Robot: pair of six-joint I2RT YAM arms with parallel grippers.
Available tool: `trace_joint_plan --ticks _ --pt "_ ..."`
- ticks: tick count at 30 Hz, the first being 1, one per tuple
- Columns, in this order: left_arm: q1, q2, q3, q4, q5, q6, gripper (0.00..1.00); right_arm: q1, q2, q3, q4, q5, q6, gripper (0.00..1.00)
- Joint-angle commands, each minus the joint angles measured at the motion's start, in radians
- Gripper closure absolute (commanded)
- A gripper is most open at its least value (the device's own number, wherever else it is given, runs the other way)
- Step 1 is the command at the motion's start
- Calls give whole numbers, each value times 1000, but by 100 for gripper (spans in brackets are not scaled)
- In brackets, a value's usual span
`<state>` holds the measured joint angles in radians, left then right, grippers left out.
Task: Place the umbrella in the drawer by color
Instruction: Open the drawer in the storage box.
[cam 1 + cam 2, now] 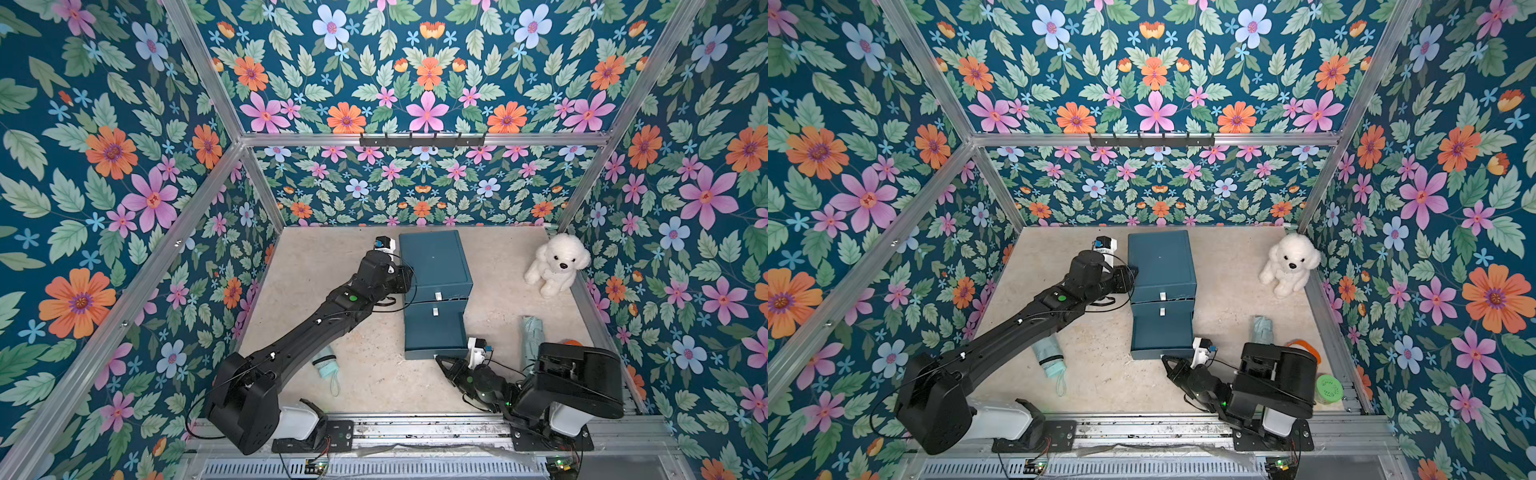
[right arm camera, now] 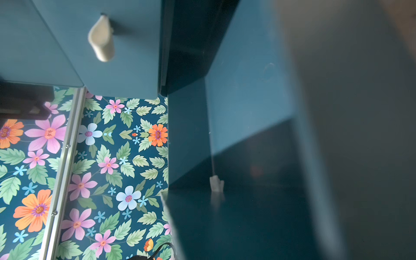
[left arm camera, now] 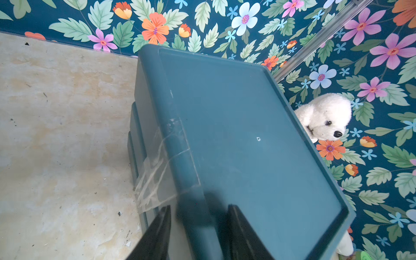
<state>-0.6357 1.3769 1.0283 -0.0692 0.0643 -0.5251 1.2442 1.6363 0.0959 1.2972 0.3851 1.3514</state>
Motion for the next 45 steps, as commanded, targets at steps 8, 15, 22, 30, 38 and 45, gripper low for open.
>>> trace_joint_plan --ticks 8,15,22,30,38,45 --pt "1 19 -20 -174 15 0 55 61 -153 78 -439 55 -13 100" --pt "1 17 -33 -164 16 -7 55 127 -196 101 -613 112 37 100" --pt "1 22 -26 -154 24 -13 55 198 -250 136 -803 176 99 100" --pt "1 14 -39 -150 29 -24 55 219 -235 176 -893 192 146 100" --pt "1 -24 -45 -159 30 -36 53 255 -276 294 -1184 241 146 51" --pt "1 -108 -27 -190 -9 -35 49 276 -361 457 -1722 297 210 43"
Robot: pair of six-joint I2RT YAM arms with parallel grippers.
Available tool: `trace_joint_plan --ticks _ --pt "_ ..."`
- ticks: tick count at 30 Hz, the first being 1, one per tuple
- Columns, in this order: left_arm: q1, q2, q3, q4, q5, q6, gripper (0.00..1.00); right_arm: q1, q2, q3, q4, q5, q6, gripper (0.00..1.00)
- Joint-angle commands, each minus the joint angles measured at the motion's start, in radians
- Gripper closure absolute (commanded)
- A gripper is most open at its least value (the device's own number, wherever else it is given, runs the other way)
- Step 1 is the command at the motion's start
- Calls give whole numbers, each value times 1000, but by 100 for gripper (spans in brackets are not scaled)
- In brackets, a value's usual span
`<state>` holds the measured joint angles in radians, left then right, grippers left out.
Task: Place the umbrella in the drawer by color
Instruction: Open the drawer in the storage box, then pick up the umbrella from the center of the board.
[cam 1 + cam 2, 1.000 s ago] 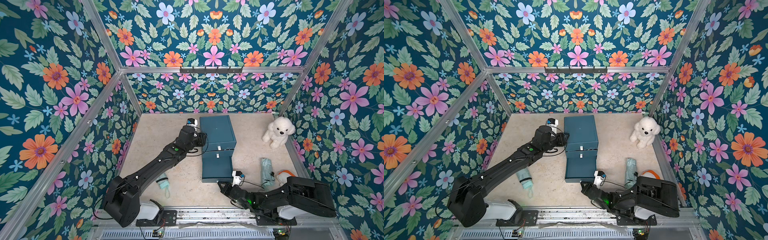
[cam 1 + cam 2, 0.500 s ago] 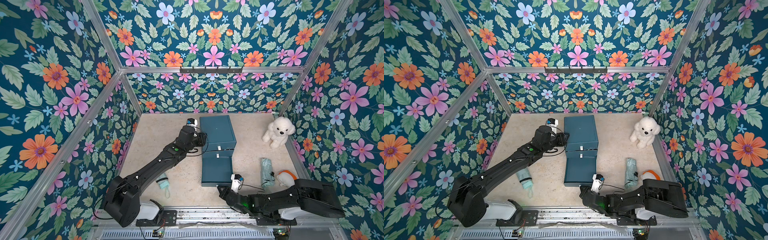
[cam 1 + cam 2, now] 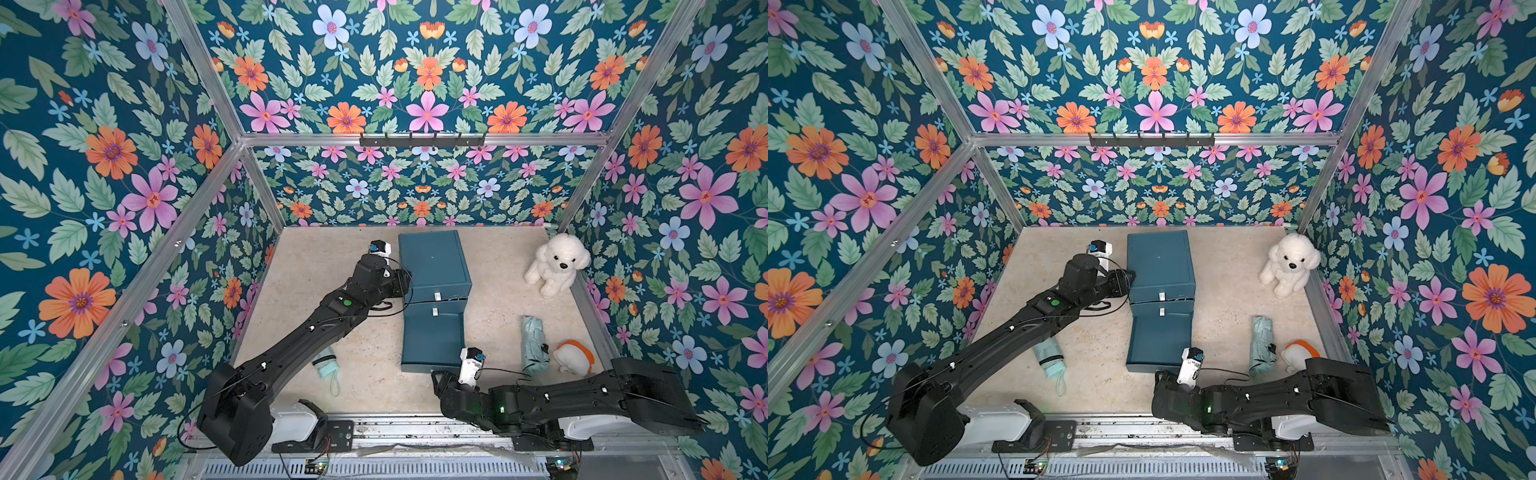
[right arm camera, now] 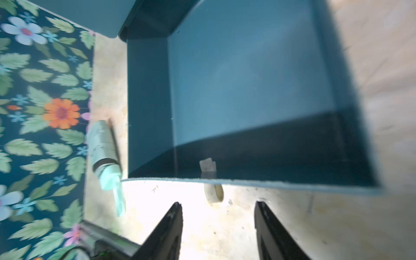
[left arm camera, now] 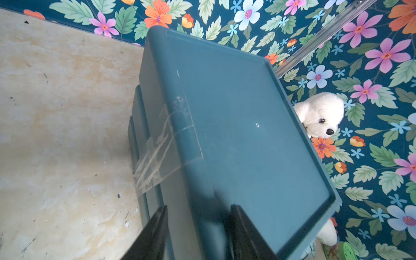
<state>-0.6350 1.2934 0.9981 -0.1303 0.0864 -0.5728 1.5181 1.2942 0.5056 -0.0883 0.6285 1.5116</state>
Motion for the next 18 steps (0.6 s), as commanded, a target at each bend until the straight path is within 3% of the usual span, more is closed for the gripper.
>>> trace_joint_plan --ticks 1,7,9,11,15,18 --pt "0 -43 3 -128 -36 13 49 0 -28 76 -428 66 59 43" --pt "0 -197 -55 -78 -105 -33 40 0 -116 179 -813 181 146 40" --pt "0 -244 -73 -70 -126 -42 37 -4 -165 186 -910 207 222 33" --pt "1 -274 -74 -91 -146 -53 36 -43 -230 188 -913 203 143 31" --pt "0 -306 -54 -158 -124 -62 39 -183 -344 187 -920 165 -6 37" --pt "0 -351 -79 -183 -106 -75 40 -352 -420 175 -899 122 -160 39"
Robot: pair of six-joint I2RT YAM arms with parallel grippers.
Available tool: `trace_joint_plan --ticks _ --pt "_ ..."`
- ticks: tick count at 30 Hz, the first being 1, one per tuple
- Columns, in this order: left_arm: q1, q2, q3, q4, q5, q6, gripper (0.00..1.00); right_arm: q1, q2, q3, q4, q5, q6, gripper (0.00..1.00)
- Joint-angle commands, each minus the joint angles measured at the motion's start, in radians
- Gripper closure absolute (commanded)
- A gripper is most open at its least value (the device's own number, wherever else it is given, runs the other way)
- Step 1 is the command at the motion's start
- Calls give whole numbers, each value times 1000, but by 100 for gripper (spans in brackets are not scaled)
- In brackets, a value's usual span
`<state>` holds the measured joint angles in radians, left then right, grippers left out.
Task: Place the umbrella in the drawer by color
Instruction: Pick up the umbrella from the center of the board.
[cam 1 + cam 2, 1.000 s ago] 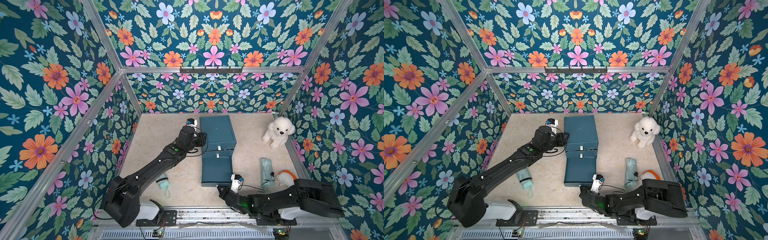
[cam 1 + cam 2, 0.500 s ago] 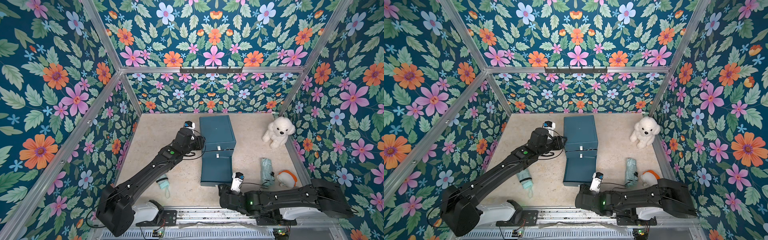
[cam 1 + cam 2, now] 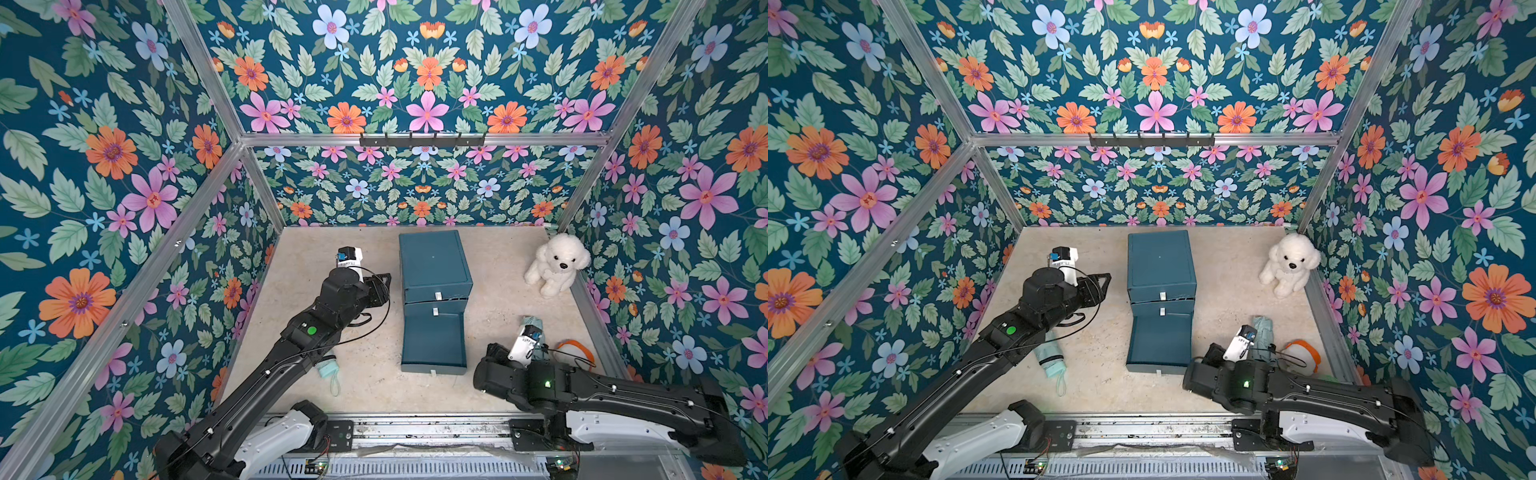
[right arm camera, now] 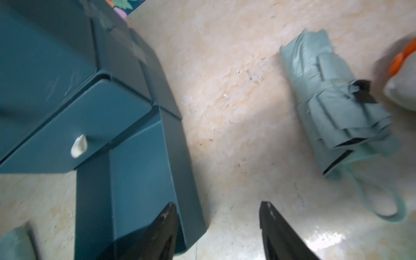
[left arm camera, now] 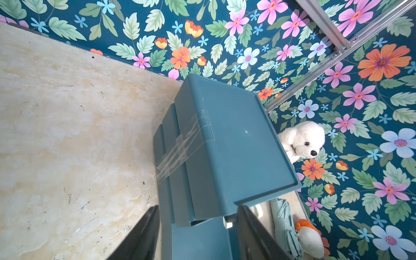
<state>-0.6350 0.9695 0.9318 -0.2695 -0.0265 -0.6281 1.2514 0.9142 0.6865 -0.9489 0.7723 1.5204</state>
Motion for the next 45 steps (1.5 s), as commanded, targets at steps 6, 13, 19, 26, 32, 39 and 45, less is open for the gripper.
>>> trace_joint_plan --ticks 6,13,19,26,32,39,45 --pt "0 -108 -170 13 76 -41 41 -503 -110 -65 195 -278 -544 39" --pt "1 -114 -336 233 188 -107 43 -720 56 -97 275 -313 -587 38" --pt "0 -109 -377 263 205 -121 45 -785 63 -167 355 -318 -570 33" --pt "1 -165 -417 251 192 -128 45 -811 132 -233 459 -378 -583 44" --pt "0 -194 -424 240 174 -144 45 -810 196 -251 533 -422 -639 82" --pt "-1 -158 -408 254 171 -134 46 -724 116 -268 629 -475 -703 100" --pt "-3 -121 -448 352 184 -160 47 -620 139 -197 628 -468 -724 100"
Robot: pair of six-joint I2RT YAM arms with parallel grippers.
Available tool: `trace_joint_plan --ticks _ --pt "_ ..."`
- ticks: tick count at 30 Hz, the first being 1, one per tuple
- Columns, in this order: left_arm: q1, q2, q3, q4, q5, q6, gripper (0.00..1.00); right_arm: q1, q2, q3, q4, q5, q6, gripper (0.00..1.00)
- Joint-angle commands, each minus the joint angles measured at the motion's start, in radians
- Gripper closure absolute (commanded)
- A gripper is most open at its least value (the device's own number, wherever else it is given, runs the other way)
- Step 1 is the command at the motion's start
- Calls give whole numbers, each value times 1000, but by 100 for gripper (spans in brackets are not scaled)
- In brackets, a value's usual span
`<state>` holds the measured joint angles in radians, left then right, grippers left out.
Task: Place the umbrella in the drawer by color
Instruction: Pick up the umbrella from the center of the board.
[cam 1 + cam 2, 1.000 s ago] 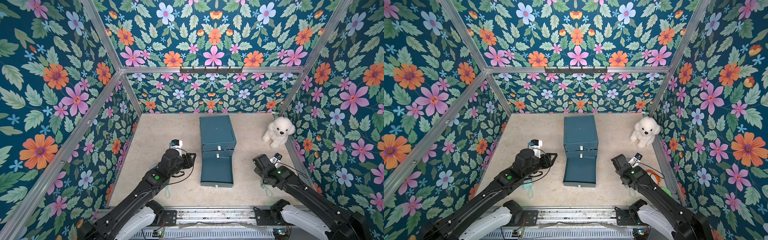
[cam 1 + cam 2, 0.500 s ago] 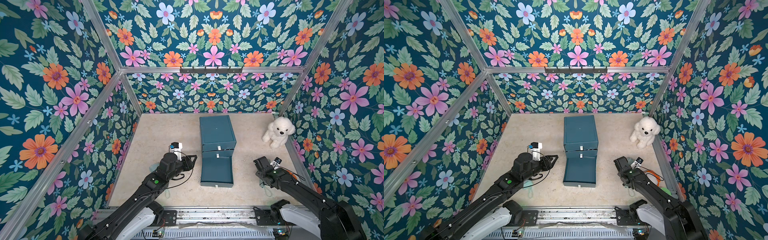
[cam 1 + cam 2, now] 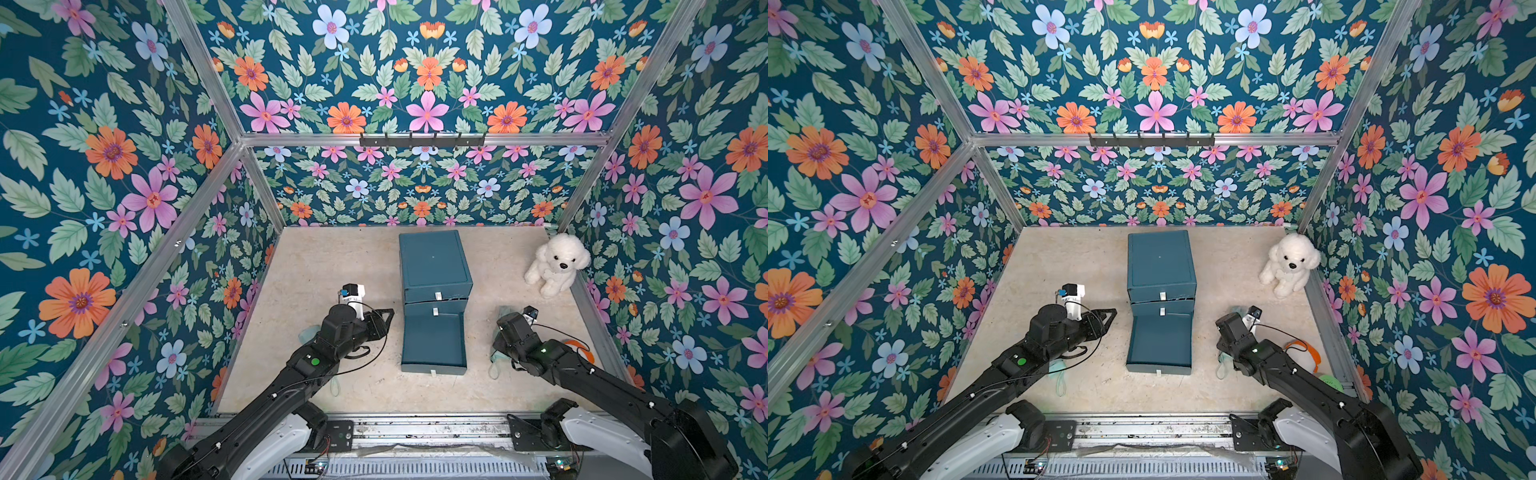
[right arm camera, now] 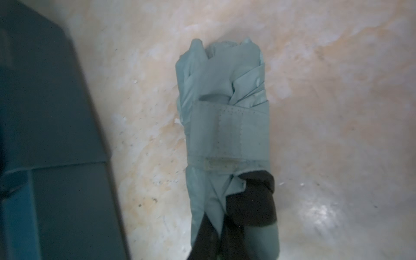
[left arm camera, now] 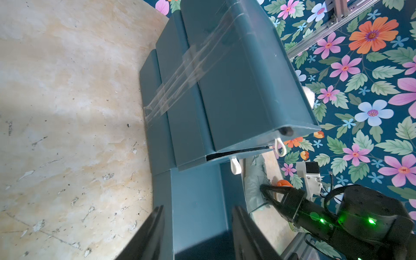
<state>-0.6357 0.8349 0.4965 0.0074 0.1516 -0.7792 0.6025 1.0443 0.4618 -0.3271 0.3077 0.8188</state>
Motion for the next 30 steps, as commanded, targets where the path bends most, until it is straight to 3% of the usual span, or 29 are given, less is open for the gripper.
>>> trace_joint_plan --ticks 1,8,13,22,30 --pt "-4 24 -21 90 8 -14 47 52 15 42 -4 12 -20 100" --pt "-73 52 -90 171 -17 -72 49 201 -43 166 -143 110 20 100" --pt "-94 47 -87 155 -39 -72 50 301 -140 234 -168 108 12 100" --pt "-110 100 -92 205 -27 -85 51 523 -179 334 -178 42 67 100" --pt "-138 121 -103 217 -45 -83 50 541 -199 287 -72 -131 174 100"
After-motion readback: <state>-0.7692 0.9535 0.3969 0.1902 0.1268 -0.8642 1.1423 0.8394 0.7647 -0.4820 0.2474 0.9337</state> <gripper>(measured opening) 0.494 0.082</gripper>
